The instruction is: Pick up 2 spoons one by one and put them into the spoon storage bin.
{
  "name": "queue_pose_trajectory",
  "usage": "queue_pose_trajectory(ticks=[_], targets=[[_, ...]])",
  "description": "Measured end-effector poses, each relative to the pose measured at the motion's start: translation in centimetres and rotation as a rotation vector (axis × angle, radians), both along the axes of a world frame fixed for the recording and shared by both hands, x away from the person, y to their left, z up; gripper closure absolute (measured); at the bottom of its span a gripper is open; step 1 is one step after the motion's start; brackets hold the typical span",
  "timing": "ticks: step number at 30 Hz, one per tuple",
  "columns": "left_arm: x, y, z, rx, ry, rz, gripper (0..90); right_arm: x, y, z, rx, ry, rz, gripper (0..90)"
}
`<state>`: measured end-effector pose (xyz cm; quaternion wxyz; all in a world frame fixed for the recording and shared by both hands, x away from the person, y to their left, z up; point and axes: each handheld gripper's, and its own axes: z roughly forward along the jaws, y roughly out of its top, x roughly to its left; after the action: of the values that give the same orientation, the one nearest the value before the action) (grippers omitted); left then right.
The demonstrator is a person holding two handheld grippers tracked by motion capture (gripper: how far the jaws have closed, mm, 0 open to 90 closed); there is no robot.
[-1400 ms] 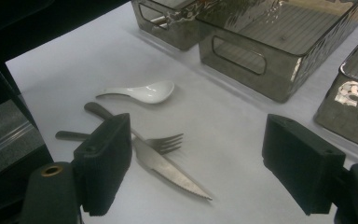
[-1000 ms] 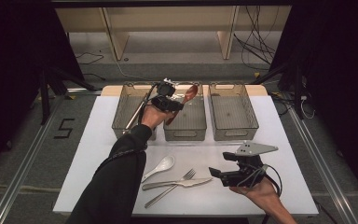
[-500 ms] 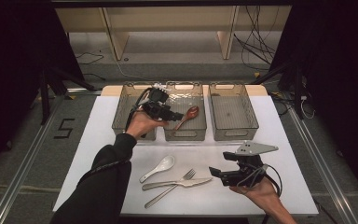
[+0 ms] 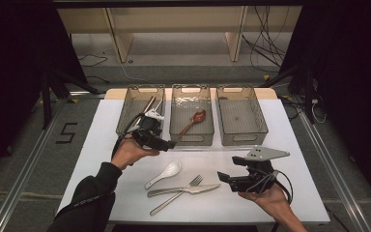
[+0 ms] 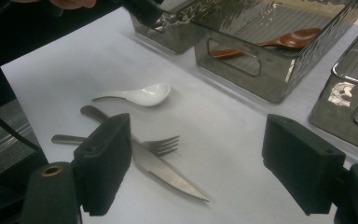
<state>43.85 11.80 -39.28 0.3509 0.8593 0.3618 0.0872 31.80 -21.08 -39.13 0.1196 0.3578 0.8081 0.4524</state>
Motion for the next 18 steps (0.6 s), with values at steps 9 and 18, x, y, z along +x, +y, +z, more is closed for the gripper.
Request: queue_pose_trajectory(ticks=[9, 18], targets=[[-1.8, 0.5, -2.3, 0.082, 0.052, -0.022, 18.3, -0.1, 0.0, 0.0, -0.001, -0.007, 0.004, 25.1], [-2.5, 1.8, -3.3, 0.113, 0.094, -0.023, 17.8, -0.1, 0.1, 0.0, -0.010, -0.004, 0.011, 25.1]])
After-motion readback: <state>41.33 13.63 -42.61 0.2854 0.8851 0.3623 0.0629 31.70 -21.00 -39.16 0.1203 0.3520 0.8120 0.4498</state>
